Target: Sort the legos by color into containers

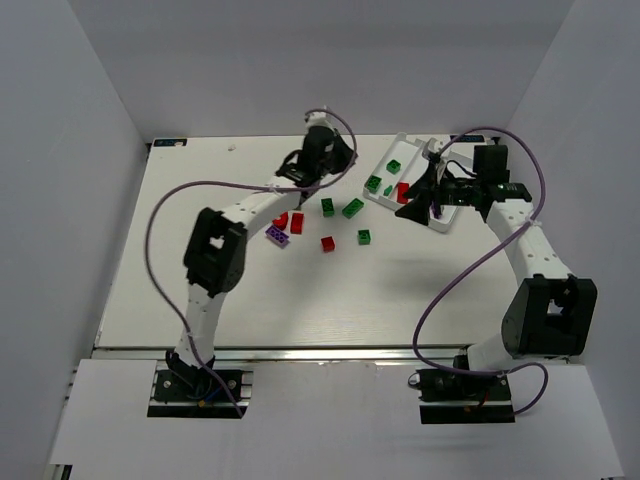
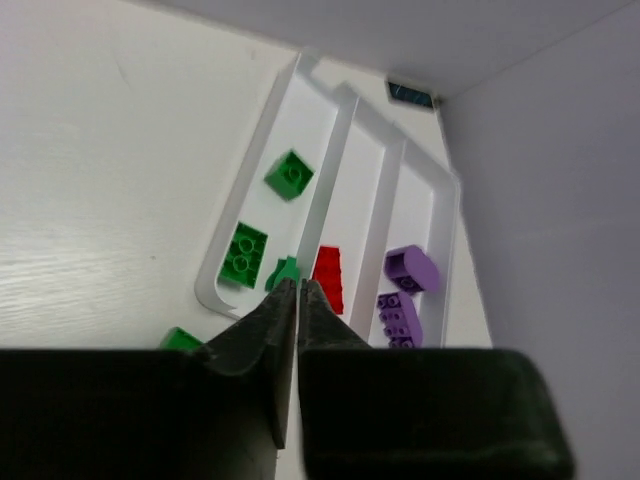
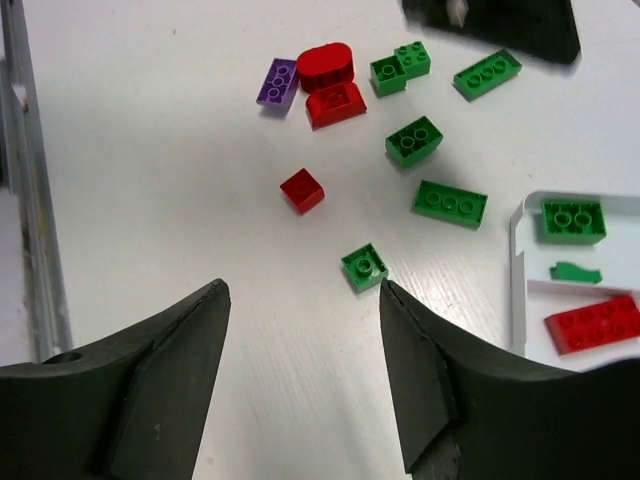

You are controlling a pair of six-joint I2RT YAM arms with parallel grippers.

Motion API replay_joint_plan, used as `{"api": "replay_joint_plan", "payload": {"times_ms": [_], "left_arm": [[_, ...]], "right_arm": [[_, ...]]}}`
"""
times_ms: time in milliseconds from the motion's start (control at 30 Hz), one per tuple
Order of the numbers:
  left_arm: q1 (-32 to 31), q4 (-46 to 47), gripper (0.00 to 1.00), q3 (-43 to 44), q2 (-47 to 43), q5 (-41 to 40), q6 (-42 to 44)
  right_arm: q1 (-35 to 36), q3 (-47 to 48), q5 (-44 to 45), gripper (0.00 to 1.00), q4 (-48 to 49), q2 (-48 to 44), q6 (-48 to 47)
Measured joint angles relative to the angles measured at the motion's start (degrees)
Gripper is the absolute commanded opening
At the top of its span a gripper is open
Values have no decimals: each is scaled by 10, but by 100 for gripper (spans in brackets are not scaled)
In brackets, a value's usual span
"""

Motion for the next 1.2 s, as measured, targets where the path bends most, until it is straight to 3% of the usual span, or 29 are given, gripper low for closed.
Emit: {"api": "replay_joint_plan", "payload": {"times_ms": [100, 233, 333, 367, 433, 533, 767, 933, 1200], "left_arm": [[29, 21, 13, -134, -148, -10, 15], [87, 51, 65, -312, -345, -21, 24], [125, 37, 82, -435, -476, -55, 29], [128, 26, 83, -462, -507, -63, 33], [126, -4, 85, -513, -563, -78, 34], [122, -62, 86, -560, -618, -99, 33], [121, -204, 88, -644, -784, -173, -15], [121, -281, 89, -658, -897, -225, -51], [121, -370, 91, -667, -972, -264, -93]], "right_arm": [[31, 31, 16, 64, -54, 17, -64], [113, 42, 96, 62, -72, 38, -76], [189, 43, 187, 63, -58, 66, -41], [212, 47, 217, 64, -56, 81, -23], [253, 68, 261, 77, -50, 116, 14], [295, 116, 301, 84, -45, 176, 67], [385, 241, 393, 81, -36, 300, 186], [438, 294, 430, 79, -30, 385, 257], [453, 322, 491, 79, -32, 446, 303]]}}
